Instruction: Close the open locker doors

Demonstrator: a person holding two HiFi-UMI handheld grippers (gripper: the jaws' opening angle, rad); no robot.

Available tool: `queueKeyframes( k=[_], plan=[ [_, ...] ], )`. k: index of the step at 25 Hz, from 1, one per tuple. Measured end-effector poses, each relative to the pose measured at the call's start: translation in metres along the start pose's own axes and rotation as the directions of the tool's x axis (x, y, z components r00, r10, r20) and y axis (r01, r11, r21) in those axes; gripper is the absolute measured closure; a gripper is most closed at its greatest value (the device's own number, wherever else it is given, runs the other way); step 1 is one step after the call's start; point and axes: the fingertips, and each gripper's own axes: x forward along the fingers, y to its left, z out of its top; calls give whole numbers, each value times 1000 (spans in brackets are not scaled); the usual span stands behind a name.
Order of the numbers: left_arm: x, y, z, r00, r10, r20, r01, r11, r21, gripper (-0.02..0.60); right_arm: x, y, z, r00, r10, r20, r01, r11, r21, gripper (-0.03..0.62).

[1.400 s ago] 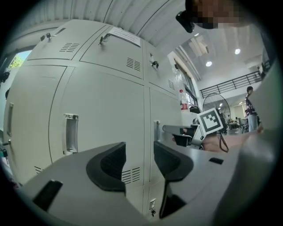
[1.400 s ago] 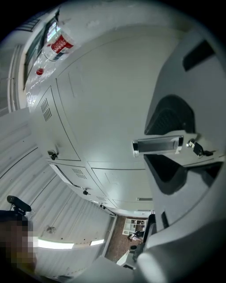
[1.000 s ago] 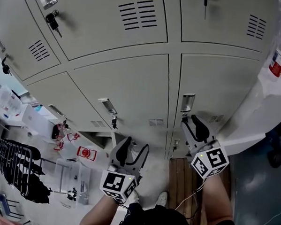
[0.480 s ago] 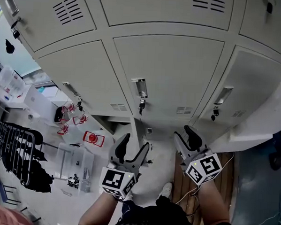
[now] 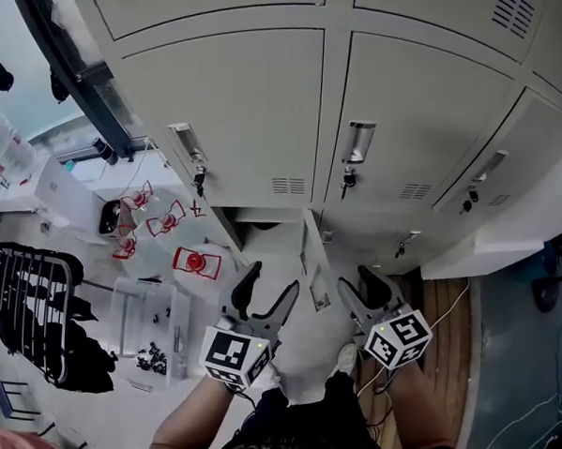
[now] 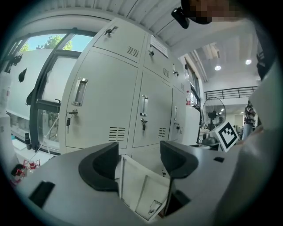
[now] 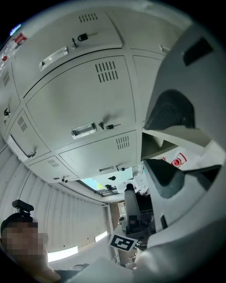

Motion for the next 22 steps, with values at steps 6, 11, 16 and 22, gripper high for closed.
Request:
queueKeyframes(
  k=[6,11,16,22],
  plan=[
    [-22,16,-22,994,-100,-34,100,995,11,295,1,18,-43,991,-127,-35,128,992,16,404],
    [-27,16,-38,982,-177,-63,179,984,16,295,2,15,-62,971,-233,-52,234,972,19,404],
    [-19,6,-59,968,-226,-107,226,974,-15,295,1,13,-82,958,-265,-107,268,963,10,404],
    [-7,-9,-78,962,-247,-113,247,969,-18,295,1,7,-112,950,-269,-158,275,961,13,404]
  ],
)
